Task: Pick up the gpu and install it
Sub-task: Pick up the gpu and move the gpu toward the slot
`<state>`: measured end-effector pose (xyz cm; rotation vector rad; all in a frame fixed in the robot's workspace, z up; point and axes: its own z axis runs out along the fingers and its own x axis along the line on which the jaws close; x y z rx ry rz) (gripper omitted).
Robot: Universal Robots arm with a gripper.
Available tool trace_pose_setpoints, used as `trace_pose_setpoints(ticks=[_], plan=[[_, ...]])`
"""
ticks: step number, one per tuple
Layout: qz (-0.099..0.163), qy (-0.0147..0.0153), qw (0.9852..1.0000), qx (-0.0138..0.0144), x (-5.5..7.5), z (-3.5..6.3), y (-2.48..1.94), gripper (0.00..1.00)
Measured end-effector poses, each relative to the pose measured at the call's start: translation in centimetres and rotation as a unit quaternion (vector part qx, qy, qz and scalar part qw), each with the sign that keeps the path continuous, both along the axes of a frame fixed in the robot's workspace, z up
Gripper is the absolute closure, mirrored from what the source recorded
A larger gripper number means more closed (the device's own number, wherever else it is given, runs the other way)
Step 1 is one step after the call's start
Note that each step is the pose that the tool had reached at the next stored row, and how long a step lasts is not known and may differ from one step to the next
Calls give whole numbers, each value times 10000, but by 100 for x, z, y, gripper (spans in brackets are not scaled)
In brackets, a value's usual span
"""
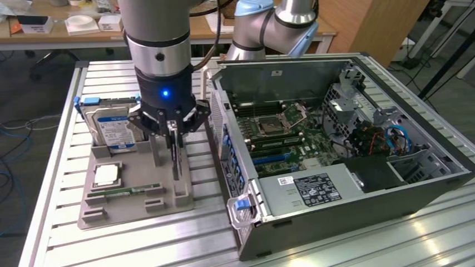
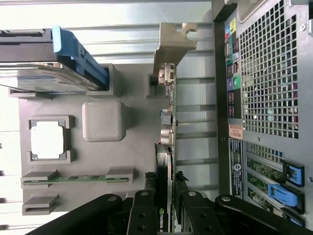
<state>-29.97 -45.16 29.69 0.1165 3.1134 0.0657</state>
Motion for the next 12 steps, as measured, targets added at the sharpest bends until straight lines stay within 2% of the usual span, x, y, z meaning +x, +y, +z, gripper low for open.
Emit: trace_pose_setpoints(ticks=[6, 12], plan=[[0, 1, 10000, 0, 0, 146, 0, 74], [0, 2, 10000, 0, 0, 241, 0, 74]])
